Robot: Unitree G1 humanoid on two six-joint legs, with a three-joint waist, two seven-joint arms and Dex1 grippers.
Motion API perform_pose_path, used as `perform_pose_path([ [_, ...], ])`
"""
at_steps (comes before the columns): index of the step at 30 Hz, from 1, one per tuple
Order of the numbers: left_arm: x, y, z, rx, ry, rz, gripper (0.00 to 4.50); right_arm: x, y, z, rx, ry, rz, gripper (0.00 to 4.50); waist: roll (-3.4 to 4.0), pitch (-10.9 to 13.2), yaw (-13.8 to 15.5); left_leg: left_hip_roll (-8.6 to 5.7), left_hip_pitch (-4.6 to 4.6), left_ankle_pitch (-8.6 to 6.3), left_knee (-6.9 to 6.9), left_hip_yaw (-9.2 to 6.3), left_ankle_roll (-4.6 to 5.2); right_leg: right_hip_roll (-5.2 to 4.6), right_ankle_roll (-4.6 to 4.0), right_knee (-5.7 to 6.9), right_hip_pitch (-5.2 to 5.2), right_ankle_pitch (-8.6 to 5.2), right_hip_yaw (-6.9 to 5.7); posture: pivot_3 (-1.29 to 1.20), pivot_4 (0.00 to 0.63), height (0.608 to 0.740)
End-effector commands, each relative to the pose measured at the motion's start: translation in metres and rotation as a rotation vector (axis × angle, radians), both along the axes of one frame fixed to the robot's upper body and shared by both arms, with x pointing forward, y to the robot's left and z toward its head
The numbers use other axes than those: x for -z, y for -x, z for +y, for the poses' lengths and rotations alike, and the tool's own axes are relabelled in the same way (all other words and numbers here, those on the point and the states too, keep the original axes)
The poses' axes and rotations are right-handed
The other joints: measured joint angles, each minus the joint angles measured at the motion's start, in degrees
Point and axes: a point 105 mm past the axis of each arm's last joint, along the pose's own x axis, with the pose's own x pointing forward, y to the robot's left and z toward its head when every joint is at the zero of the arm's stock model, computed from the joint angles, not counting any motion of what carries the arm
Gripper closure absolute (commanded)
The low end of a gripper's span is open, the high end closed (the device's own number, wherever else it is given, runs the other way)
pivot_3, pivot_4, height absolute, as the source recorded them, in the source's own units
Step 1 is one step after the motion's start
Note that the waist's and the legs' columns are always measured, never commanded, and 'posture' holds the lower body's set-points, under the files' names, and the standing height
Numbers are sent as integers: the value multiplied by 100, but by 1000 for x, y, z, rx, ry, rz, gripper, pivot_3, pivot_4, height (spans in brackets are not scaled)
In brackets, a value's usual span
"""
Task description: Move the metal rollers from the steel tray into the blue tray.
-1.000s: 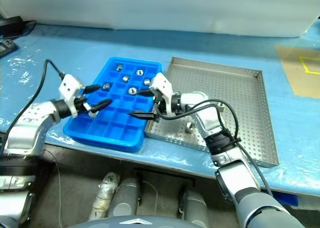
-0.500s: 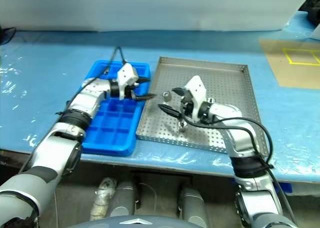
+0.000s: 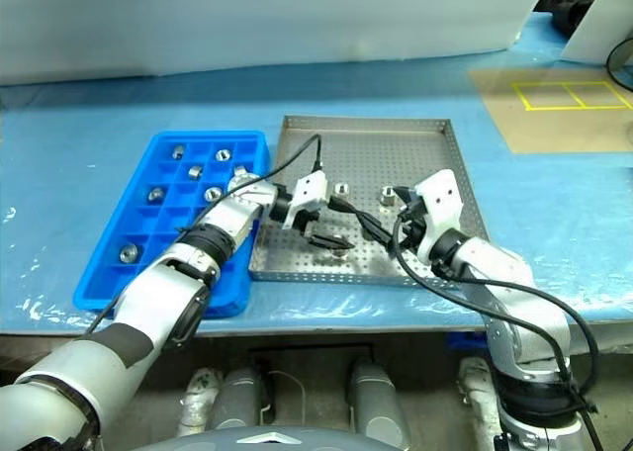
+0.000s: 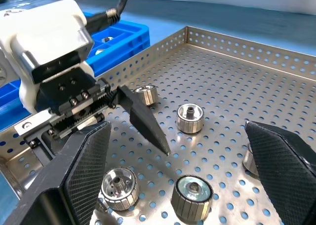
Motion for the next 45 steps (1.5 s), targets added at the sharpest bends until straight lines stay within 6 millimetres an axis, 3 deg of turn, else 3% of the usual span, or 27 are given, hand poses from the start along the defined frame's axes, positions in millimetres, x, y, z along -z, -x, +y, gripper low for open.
perform_pose_path([
  [1, -8, -1, 0, 32, -12, -39, 602, -13, 9, -6, 31, -4, -44, 0, 0, 0, -30, -1, -1, -6, 0, 6, 10, -2, 1, -7, 0, 1, 3, -635, 150, 740],
  [6, -4, -1, 4, 38, -41, -25, 602, -14, 15, -8, 52, -23, -36, 0, 2, -1, -82, -2, -13, -22, -1, 19, 38, -5, 1, -37, 0, 1, 7, -660, 150, 740],
  [18, 34, 12, -10, 40, -134, 7, 602, -11, 19, -9, 62, 6, -11, 0, 3, -2, -143, -1, -11, -27, -2, 26, 44, -8, 2, -48, 3, 1, 10, -674, 150, 740],
  [23, 41, 9, -5, 11, -165, 0, 602, 3, 31, -4, 6, 59, 48, 0, 8, -5, -149, 0, -9, -28, -5, 26, 46, -6, 3, -55, 8, 1, 9, -674, 150, 740],
  [30, 45, 5, -4, -37, -167, -22, 602, 7, 33, -3, 19, 53, 60, 0, 9, -5, -247, -1, 33, -38, -5, 27, 60, -17, 8, -85, 61, 3, 9, -671, 150, 740],
  [33, 45, 8, -4, -19, -153, -14, 1181, 10, 35, 0, -2, 59, 73, 0, 9, -5, -269, -1, 37, -38, -3, 26, 60, -19, 9, -86, 65, 3, 10, -660, 150, 740],
  [36, 45, 3, -4, -56, -157, -50, 2113, 16, 40, 1, -29, 81, 100, 0, 10, -6, -269, -1, 36, -38, -4, 26, 60, -18, 9, -87, 65, 3, 10, -650, 150, 740],
  [44, 45, 2, -3, -68, -146, -58, 2113, 23, 49, 2, -83, 73, 155, 0, 10, -6, -268, -4, 37, -41, 3, 26, 65, -24, 17, -90, 69, 0, 17, -628, 150, 740],
  [45, 44, 2, -4, -68, -131, -50, 2272, 22, 49, 1, -83, 77, 153, 0, 10, -6, -269, -4, 36, -41, 5, 26, 65, -23, 27, -90, 70, -4, 19, -628, 150, 740],
])
